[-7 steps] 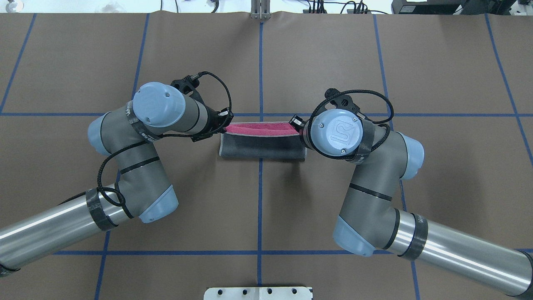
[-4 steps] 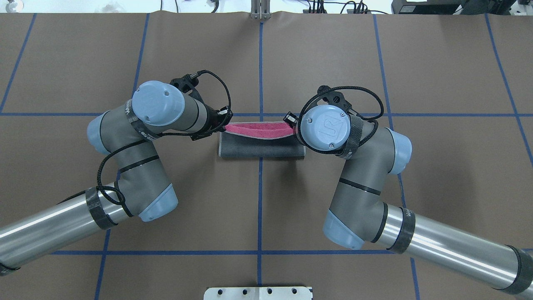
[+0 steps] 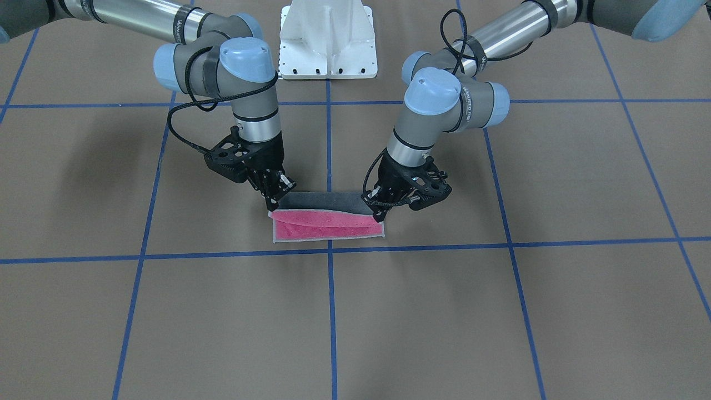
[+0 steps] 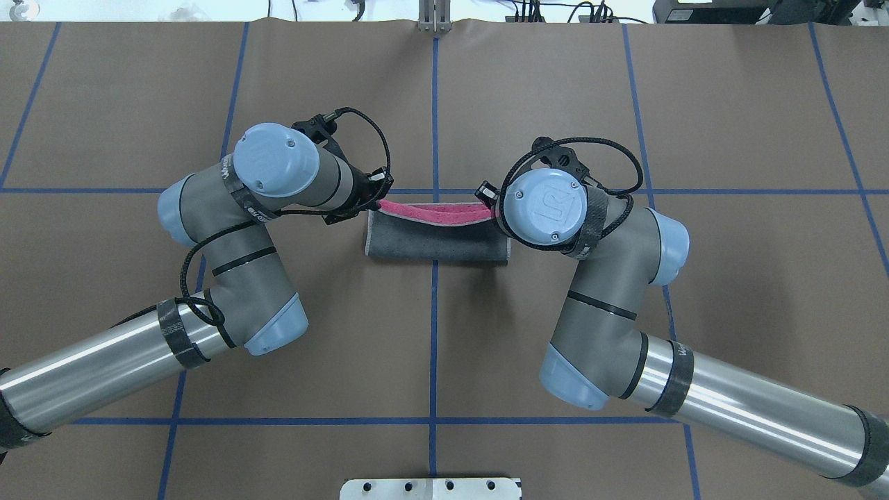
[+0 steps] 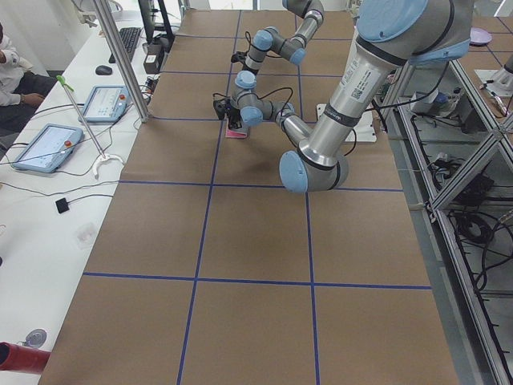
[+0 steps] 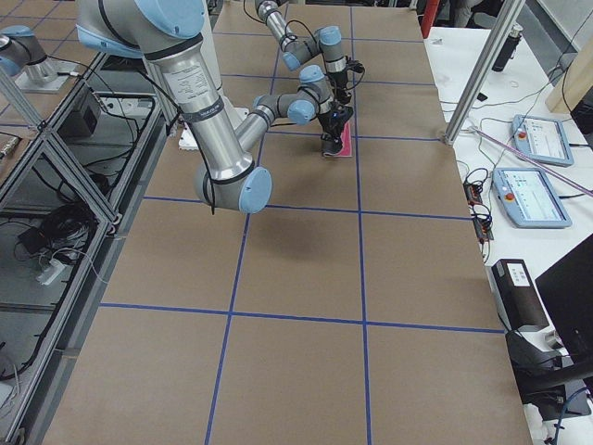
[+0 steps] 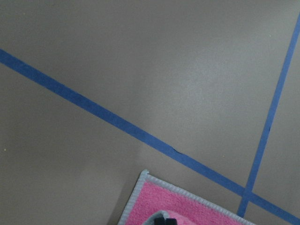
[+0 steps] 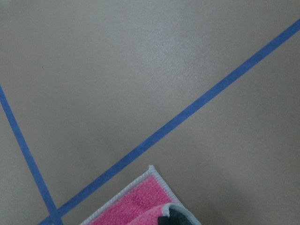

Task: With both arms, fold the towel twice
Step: 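Raise the right gripper away while the left gripper moves to the strip end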

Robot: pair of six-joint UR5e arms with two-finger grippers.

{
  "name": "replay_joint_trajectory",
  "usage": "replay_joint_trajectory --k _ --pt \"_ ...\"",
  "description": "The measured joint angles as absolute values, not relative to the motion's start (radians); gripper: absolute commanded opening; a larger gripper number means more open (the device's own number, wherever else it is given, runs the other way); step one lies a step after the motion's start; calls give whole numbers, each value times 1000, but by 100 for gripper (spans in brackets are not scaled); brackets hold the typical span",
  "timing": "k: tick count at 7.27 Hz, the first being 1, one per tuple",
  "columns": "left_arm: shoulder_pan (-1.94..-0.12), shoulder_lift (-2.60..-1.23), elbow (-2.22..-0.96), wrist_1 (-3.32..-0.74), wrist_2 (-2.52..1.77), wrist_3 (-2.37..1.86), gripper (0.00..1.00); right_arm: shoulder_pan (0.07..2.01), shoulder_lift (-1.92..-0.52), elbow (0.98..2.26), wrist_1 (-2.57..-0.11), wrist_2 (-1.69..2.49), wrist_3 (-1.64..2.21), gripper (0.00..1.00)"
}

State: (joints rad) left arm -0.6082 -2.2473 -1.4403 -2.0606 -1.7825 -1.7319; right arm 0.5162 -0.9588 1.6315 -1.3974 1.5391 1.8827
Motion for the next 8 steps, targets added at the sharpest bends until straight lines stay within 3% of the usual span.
replay_joint_trajectory --k 1,3,5,8 --pt "-611 -2250 -1433 -2061 -1782 -1732 22 518 -959 1629 -1397 1539 1880 2" --pt "-622 -2253 -1419 -2063 -1782 -1732 97 532 -957 1607 -1372 1538 1877 100" --pt "-641 -2260 -1399 -2068 -1781 -1734 99 572 -932 1522 -1312 1556 1862 100" --pt "-659 -2278 -1398 -2073 -1788 -1735 99 641 -903 1498 -1294 1648 1779 100"
